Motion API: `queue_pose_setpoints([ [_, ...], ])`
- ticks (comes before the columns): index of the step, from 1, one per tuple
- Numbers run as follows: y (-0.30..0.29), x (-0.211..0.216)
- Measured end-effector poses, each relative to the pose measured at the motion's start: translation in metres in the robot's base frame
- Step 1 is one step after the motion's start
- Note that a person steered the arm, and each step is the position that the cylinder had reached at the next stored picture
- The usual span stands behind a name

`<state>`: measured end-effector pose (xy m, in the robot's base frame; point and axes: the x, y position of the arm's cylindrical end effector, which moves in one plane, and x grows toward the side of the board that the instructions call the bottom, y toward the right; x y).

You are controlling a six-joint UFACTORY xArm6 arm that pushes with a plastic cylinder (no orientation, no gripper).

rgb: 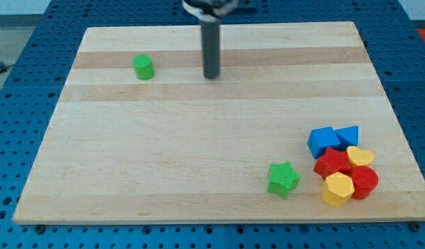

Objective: Push the green circle to the top of the green star

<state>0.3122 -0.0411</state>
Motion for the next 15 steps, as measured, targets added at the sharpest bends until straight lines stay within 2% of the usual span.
queue_pose_setpoints([
  [1,-0.082,-0.051],
  [2,-0.172,-0.054],
  [3,-0.188,-0.019],
  [6,-0.045,0.078],
  [7,-0.039,0.080],
  [9,-0.147,0.078],
  [10,-0.179,0.051],
  [11,-0.178,0.019],
  [12,-0.143,0.016],
  [14,-0.021,0.051],
  [15,-0.012,0.041],
])
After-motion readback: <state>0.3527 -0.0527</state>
